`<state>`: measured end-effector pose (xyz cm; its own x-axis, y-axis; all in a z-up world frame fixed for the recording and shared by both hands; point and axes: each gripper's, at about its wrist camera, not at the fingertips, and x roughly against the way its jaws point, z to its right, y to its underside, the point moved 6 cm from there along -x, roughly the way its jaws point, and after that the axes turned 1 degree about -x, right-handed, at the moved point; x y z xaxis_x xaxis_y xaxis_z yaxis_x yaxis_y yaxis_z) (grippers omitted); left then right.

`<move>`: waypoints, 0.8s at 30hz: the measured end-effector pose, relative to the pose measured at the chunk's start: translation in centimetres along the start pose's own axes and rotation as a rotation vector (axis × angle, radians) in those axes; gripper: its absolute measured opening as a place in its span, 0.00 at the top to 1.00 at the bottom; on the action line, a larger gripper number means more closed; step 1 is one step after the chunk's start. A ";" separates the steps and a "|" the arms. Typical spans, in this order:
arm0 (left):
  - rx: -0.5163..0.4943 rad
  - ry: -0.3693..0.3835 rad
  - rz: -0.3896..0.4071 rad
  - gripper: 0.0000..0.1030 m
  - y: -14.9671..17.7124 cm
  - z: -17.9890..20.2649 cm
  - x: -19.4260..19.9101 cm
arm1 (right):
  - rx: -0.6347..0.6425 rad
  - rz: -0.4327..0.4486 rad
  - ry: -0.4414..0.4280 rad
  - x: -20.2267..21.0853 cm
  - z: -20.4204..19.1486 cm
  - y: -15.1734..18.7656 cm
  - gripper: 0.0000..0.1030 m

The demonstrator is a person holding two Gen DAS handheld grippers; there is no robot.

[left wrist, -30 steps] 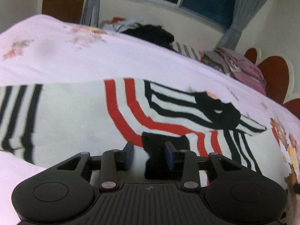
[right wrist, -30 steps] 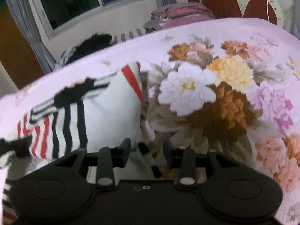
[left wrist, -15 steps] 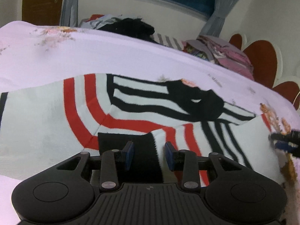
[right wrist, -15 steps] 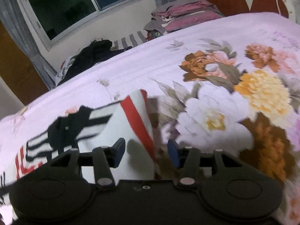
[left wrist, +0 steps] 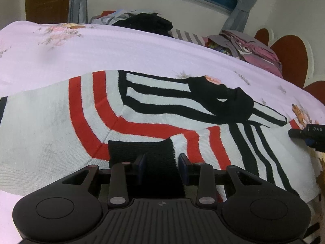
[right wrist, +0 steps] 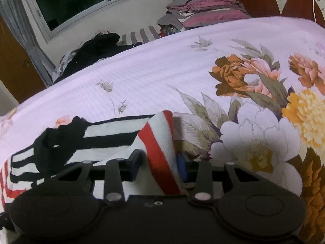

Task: Fold small clothes
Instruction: 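Lay the folded sleeve on the body and open the right gripper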

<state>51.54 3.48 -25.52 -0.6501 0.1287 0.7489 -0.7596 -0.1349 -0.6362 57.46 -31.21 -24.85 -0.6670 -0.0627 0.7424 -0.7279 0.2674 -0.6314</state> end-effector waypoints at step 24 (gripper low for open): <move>-0.059 -0.021 -0.018 0.45 -0.1 1.5 -0.3 | 0.043 0.005 0.084 -0.3 1.6 -0.5 0.79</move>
<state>51.87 2.00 -25.45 -0.6360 0.1096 0.7638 -0.7716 -0.0747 -0.6317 57.74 -32.90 -25.13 -0.6565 0.0195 0.7541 -0.7318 0.2260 -0.6429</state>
